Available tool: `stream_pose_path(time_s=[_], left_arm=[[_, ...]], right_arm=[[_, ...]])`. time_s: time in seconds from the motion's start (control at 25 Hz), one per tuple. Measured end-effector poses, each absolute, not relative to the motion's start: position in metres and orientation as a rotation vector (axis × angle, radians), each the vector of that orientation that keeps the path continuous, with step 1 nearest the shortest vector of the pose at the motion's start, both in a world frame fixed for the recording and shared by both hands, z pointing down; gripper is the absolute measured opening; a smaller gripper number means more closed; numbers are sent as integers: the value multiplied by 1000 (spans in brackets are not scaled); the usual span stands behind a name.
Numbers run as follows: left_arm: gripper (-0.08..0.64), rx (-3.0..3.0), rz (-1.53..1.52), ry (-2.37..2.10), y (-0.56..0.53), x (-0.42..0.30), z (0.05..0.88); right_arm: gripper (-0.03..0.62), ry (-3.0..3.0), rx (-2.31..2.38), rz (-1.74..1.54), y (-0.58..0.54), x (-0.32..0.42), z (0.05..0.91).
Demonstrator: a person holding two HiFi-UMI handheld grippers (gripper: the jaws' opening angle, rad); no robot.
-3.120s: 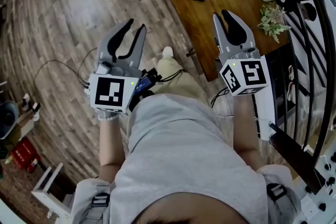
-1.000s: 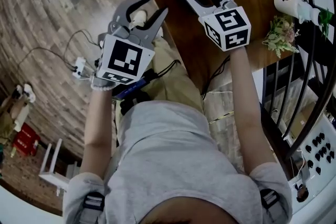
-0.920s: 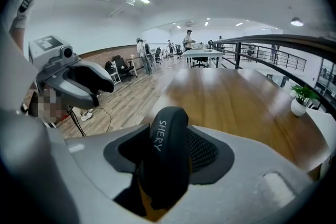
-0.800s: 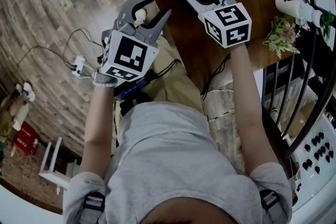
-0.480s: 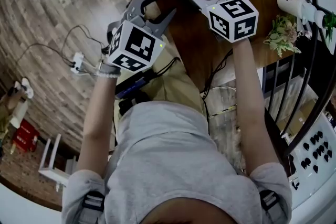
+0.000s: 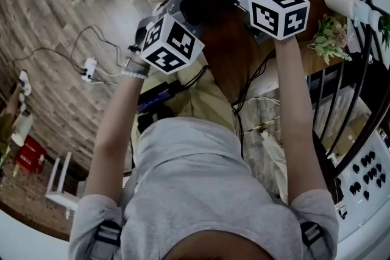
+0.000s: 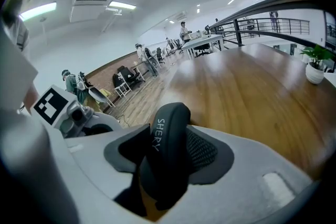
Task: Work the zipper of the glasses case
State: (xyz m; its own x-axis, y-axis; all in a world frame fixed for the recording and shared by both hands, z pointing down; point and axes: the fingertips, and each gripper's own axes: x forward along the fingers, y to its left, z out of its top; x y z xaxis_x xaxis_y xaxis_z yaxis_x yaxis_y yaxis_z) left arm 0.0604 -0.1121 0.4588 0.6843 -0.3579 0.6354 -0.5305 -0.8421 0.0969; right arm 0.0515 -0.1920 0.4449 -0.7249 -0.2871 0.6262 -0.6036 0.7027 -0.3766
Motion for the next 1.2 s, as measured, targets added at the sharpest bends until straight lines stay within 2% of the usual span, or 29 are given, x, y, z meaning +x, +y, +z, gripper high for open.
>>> stream_pose_path(time_s=[0.76,1.2], left_arm=[[141,2594,974,-624,-114,71,477],[35,2626,1003,-648,-113,70,476]], right_arm=[[218,-2398,668,800,-191,43,440],[218,-2399,663,788,-190,41,440]])
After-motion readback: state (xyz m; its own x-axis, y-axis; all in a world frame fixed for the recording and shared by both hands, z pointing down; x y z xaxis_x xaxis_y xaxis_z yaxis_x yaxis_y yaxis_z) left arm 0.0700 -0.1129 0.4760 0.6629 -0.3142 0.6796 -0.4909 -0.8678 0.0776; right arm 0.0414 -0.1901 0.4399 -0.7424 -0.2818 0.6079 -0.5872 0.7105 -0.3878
